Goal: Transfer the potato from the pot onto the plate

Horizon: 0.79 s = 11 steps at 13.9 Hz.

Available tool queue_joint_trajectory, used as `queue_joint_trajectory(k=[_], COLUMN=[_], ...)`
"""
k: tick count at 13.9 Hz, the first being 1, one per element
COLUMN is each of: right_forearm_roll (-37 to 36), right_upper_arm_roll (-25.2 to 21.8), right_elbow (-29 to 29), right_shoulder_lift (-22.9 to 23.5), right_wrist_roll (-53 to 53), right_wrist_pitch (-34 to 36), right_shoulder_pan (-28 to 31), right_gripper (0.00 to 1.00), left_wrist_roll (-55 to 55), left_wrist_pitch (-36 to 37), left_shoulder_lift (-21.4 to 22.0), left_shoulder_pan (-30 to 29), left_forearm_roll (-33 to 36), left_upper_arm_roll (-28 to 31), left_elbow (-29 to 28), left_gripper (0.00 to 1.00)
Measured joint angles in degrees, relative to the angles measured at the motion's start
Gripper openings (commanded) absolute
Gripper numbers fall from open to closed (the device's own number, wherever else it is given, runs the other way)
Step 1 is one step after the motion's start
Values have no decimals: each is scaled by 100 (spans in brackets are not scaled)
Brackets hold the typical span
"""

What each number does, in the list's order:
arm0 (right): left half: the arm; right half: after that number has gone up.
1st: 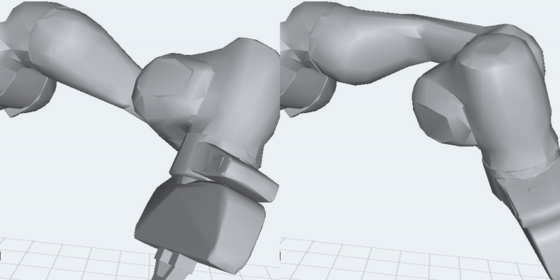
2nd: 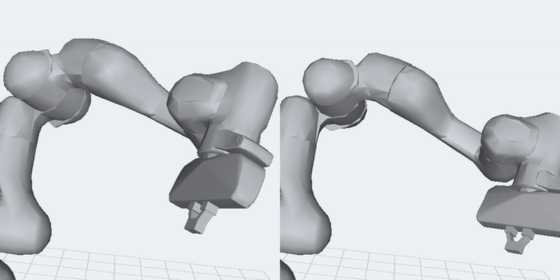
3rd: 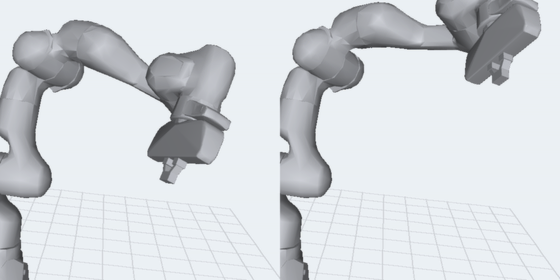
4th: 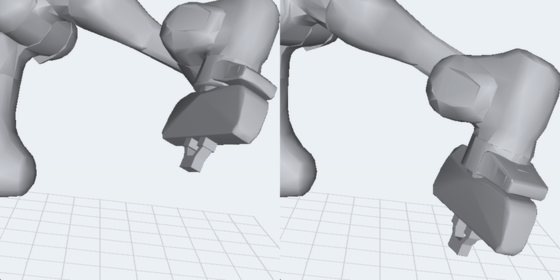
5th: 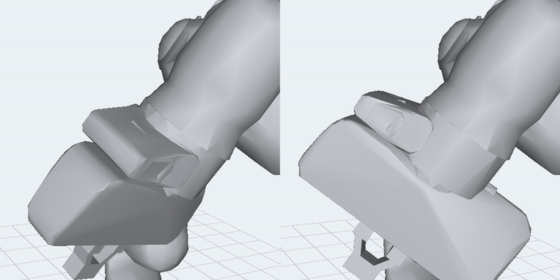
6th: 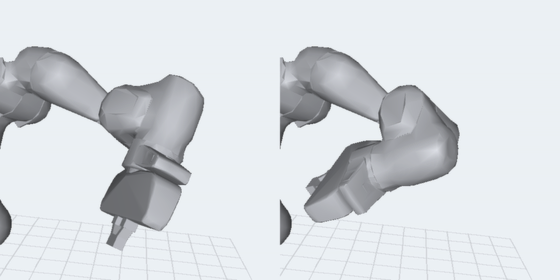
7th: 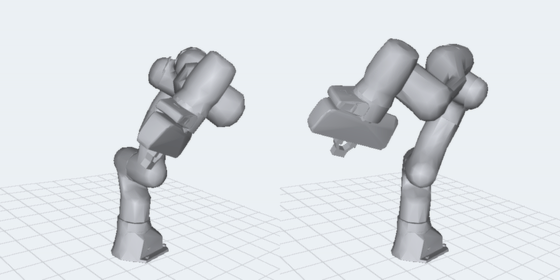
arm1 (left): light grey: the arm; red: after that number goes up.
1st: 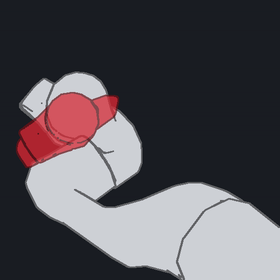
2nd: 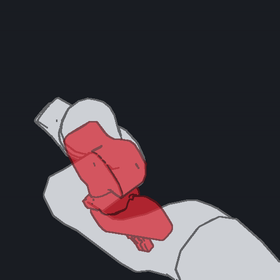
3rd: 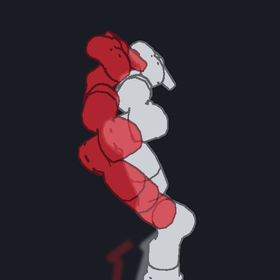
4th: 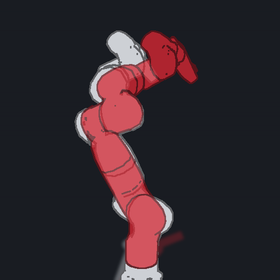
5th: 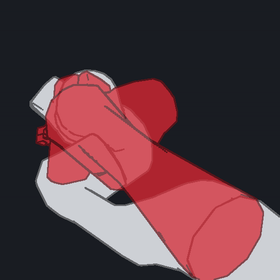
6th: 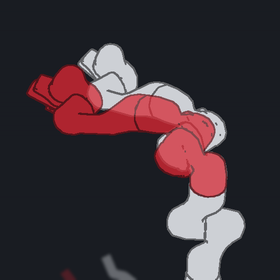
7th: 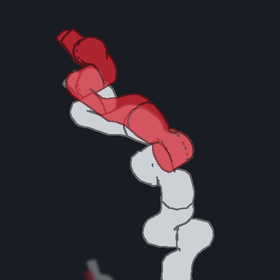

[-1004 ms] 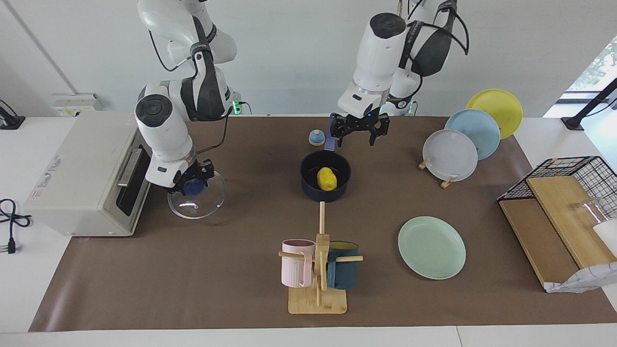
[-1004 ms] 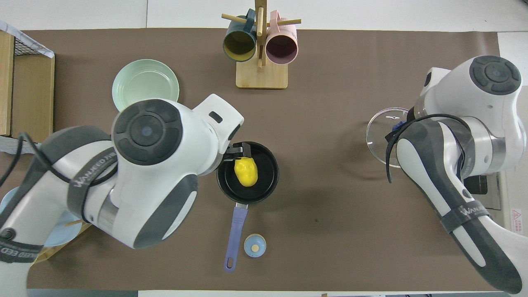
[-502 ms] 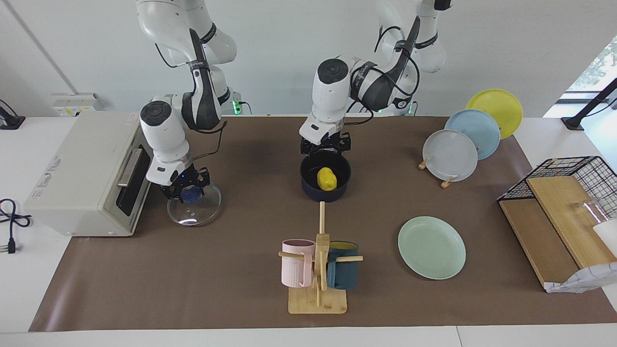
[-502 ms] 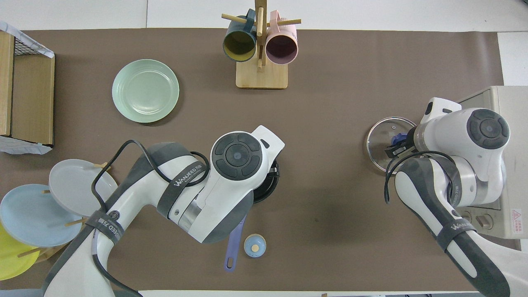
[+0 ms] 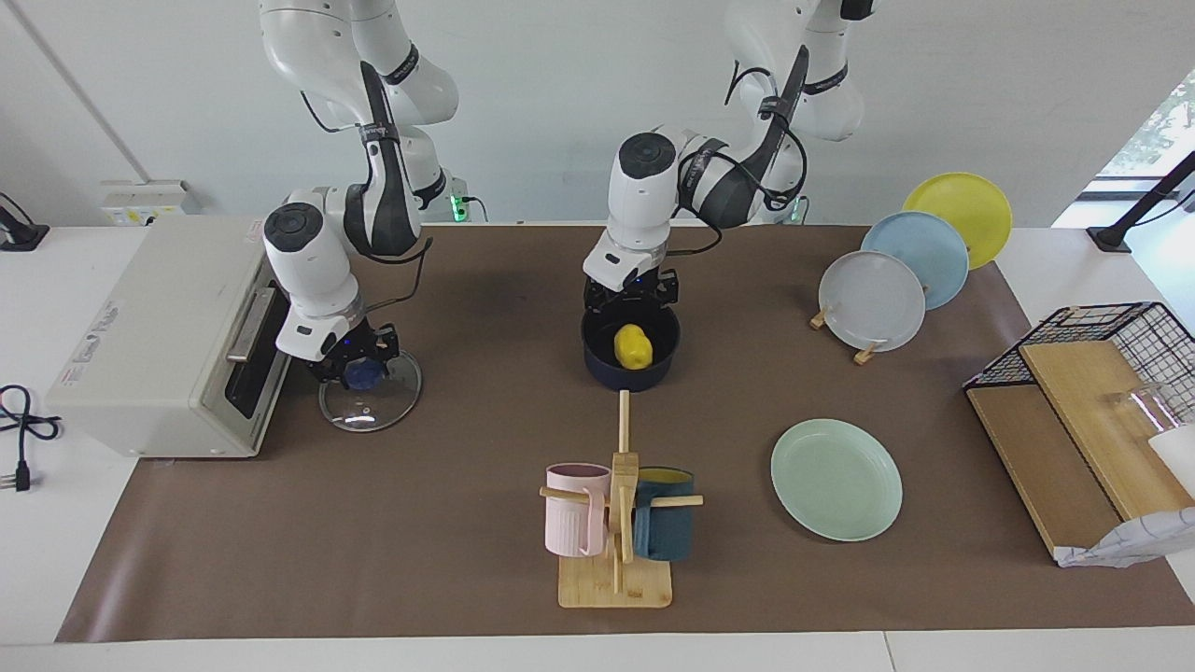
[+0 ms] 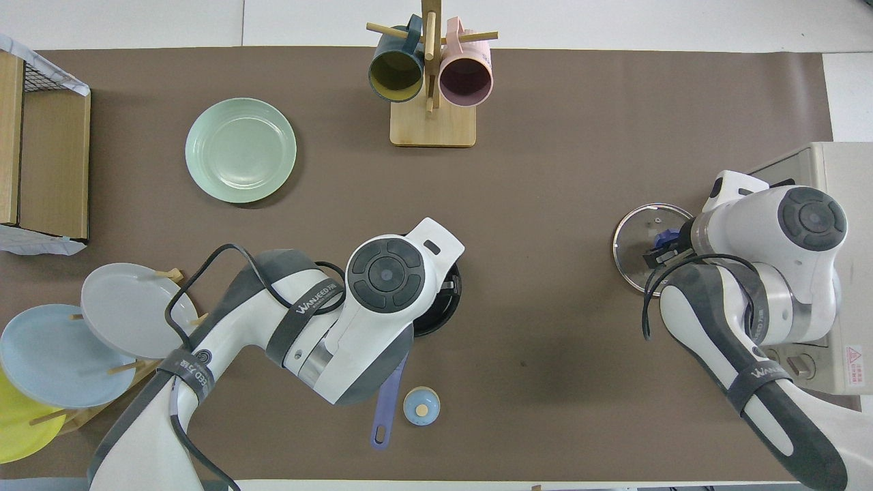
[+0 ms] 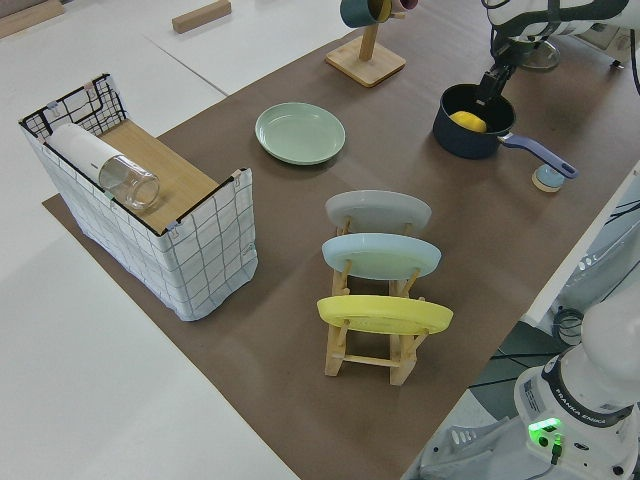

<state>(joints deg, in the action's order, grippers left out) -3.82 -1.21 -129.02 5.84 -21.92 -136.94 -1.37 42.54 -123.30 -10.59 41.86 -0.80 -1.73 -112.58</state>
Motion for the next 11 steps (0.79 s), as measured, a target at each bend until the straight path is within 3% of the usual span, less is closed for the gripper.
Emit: queue_joint_trajectory(k=[2, 7, 11], right_forearm_roll=[2, 12, 103], right_upper_arm_roll=[11, 149, 356], right_elbow=[352, 2415, 3789], right_shoulder_lift=[-24, -297, -569], right_wrist_roll=[0, 13, 758], right_wrist_pitch=[459, 3188, 4790], right_shoulder_pan=[-1, -25, -45], right_gripper=[100, 100, 100], left_wrist_roll=[0, 135, 623], left_wrist_pitch=[-63, -66, -72], left_shoulder_lift=[0, 3, 21], left_shoulder_pan=[20, 64, 249], left_forearm_roll=[68, 81, 83], left_upper_arm_roll=[0, 1, 0], left_elbow=[-81, -149, -245], left_gripper=[100, 100, 100])
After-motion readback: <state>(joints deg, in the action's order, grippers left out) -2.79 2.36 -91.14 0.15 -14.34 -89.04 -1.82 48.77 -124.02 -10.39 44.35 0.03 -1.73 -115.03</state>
